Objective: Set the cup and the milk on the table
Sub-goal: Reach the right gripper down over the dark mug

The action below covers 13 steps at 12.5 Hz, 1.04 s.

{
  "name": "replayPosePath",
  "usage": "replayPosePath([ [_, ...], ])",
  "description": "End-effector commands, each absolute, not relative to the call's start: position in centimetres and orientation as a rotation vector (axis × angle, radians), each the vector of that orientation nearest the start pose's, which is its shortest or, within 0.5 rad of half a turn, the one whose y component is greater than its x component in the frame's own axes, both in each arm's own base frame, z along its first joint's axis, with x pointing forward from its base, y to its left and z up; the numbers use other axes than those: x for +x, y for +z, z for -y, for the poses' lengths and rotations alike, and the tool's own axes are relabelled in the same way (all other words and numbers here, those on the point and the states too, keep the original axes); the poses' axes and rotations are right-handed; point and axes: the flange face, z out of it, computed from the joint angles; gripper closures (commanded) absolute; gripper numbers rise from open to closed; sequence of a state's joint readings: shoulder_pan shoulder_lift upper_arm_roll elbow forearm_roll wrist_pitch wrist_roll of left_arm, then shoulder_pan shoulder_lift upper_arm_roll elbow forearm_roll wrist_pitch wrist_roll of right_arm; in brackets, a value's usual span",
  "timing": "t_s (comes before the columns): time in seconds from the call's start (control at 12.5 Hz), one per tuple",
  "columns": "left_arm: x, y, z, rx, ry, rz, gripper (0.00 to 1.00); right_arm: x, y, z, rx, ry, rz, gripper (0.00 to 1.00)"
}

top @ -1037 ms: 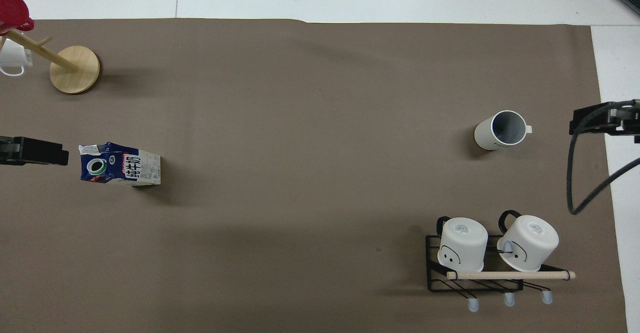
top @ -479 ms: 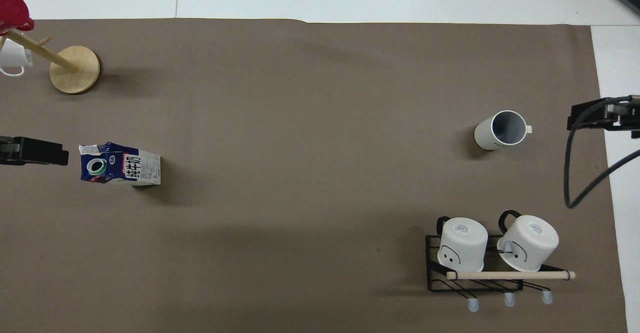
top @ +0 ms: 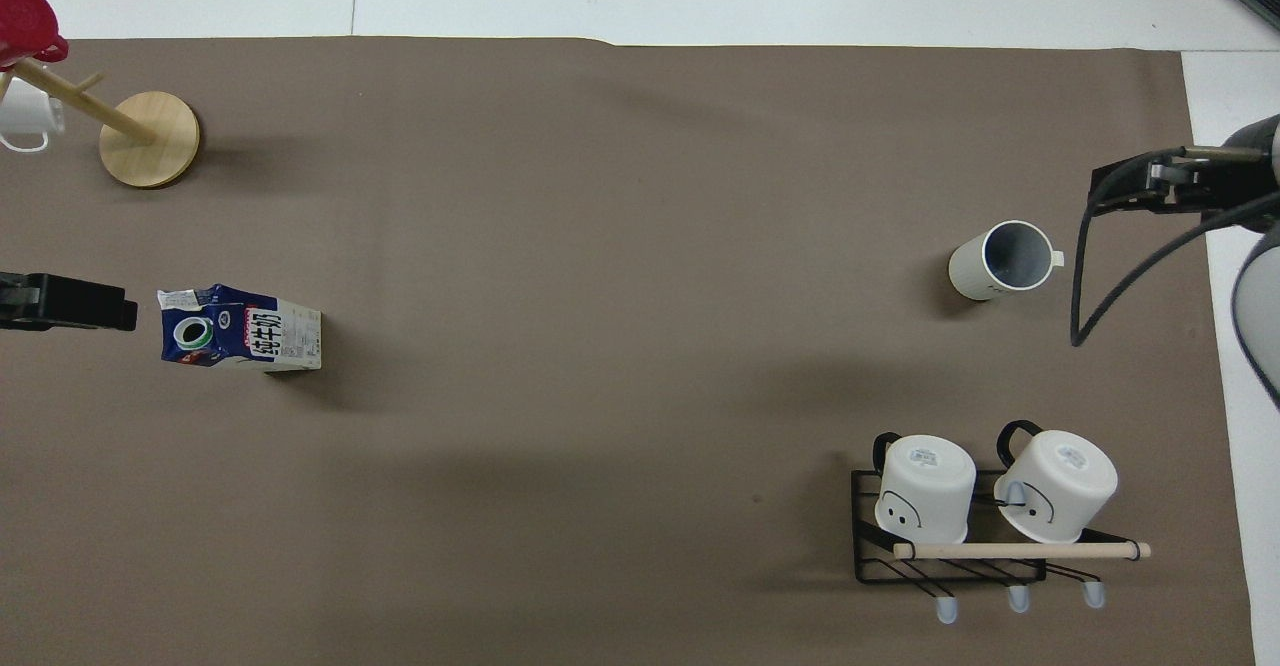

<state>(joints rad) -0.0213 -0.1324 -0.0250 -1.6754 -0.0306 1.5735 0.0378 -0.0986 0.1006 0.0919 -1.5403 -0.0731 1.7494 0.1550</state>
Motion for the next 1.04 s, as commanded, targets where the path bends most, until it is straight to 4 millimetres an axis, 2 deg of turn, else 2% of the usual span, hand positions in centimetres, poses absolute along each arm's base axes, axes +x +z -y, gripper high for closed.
replayPosePath([
  [0.0, 50.9, 65.1, 2.7, -3.149, -0.038, -0.116, 0.00, 61.8, 58.2, 1.7, -3.164, -0.212, -0.206, 0.00],
  [0.32, 50.9, 65.2, 2.8, -3.149, -0.041, -0.119, 0.00, 63.0, 54.6, 1.8, -3.161, -0.187, -0.199, 0.00],
  [0.64, 50.9, 65.1, 2.8, -3.149, -0.038, -0.119, 0.00, 62.8, 47.8, 1.6, -3.147, -0.163, -0.196, 0.00],
  [0.8, 50.9, 65.2, 2.7, -3.149, -0.041, -0.116, 0.00, 62.7, 45.2, 1.5, -3.145, -0.168, -0.187, 0.00],
  [0.96, 50.9, 65.1, 2.8, -3.149, -0.038, -0.119, 0.00, 63.4, 41.4, 1.7, -3.143, -0.121, -0.188, 0.00],
])
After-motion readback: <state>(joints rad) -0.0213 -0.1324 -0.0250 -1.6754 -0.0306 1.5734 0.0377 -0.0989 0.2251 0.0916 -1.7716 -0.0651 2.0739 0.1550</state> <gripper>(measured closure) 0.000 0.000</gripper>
